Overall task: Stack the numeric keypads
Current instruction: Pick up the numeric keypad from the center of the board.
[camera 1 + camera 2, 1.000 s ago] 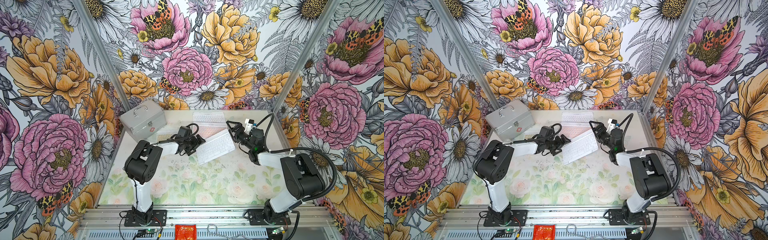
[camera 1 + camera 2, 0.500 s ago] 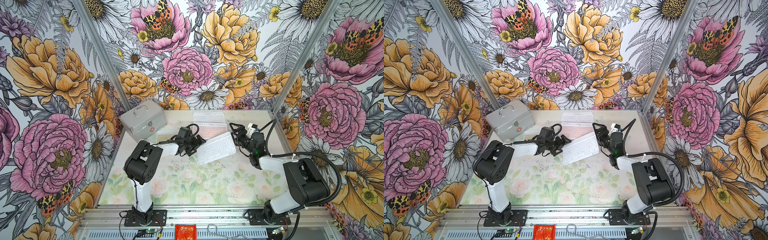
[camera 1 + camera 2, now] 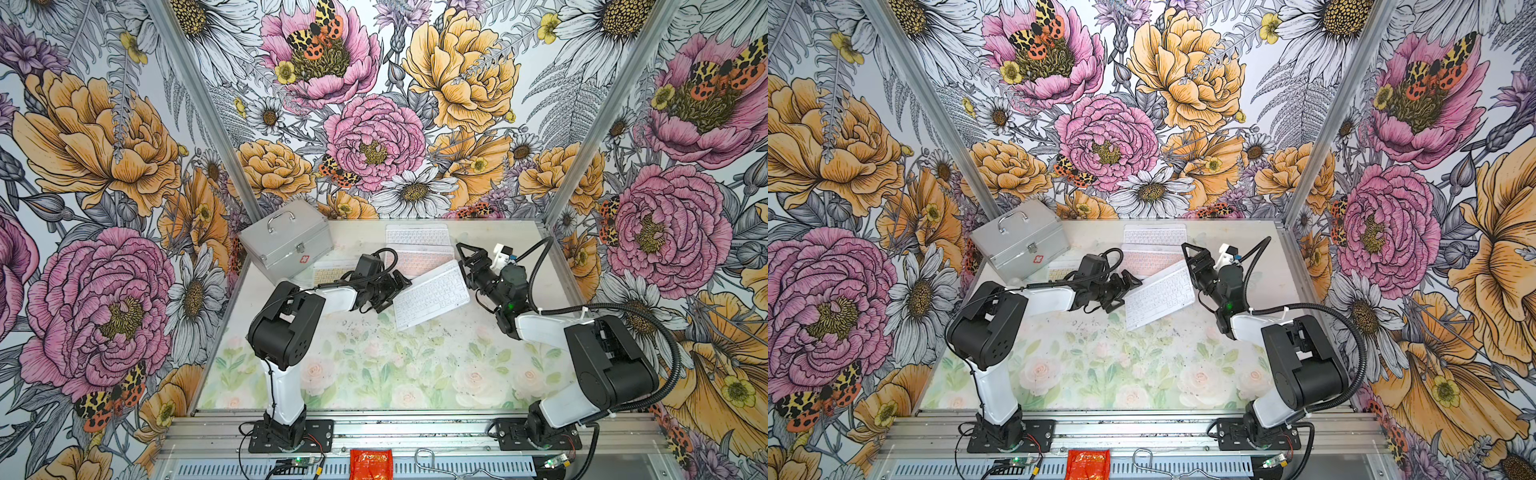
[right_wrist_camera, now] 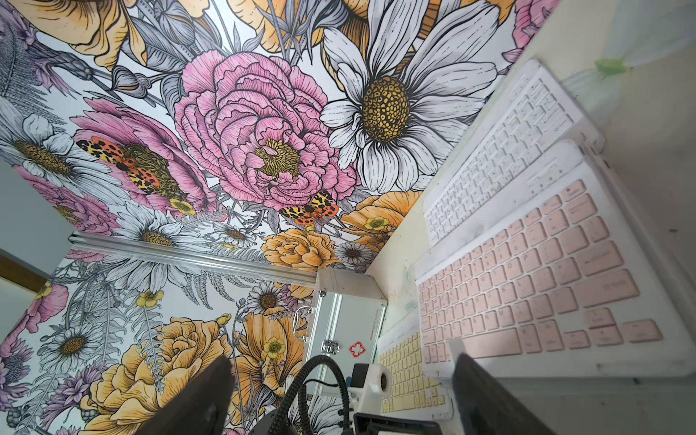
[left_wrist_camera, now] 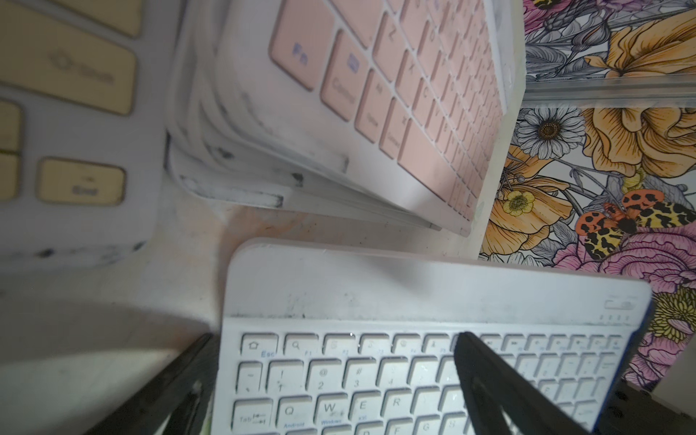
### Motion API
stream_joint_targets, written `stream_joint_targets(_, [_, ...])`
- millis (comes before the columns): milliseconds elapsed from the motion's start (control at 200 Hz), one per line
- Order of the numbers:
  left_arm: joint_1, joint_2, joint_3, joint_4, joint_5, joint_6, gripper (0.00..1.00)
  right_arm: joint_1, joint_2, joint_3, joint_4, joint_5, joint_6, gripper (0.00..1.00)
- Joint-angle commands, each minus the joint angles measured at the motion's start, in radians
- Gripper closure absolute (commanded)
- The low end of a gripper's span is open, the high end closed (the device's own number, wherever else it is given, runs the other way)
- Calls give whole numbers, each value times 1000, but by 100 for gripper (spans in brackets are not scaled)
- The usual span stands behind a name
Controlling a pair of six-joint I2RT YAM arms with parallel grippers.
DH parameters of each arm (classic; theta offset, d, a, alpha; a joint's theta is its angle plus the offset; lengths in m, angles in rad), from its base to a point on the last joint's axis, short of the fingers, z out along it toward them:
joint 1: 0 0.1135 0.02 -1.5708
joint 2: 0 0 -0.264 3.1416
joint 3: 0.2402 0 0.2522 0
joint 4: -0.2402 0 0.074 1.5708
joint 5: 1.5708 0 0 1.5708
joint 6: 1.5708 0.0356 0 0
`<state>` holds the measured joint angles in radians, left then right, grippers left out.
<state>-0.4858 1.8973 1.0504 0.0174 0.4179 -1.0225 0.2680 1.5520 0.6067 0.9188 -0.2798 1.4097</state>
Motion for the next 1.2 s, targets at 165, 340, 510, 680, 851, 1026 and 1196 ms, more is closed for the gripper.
stream_joint_targets(165, [-32,-14,-23,25,39,-25,1,56,29,3,55,-48,69,8])
stream_joint_targets(340, [-30,-14,-24,30,41,-27,1,60,26,4,52,-36,75,9])
stream_joint_targets(510, [-30,-15,-27,34,40,-30,1,73,10,-17,43,28,107,10])
stream_joint_targets(680, [-29,-13,-29,38,40,-32,1,101,16,-12,47,79,133,11])
stream_joint_targets(851, [-26,-24,-40,41,43,-32,1,110,15,-10,51,92,148,11])
stream_joint_targets(1026, [-20,-29,-53,48,46,-34,1,109,-46,-13,-93,85,122,12])
stream_joint_targets(1196, [-17,-31,-56,52,48,-33,1,104,-122,36,-367,66,15,23])
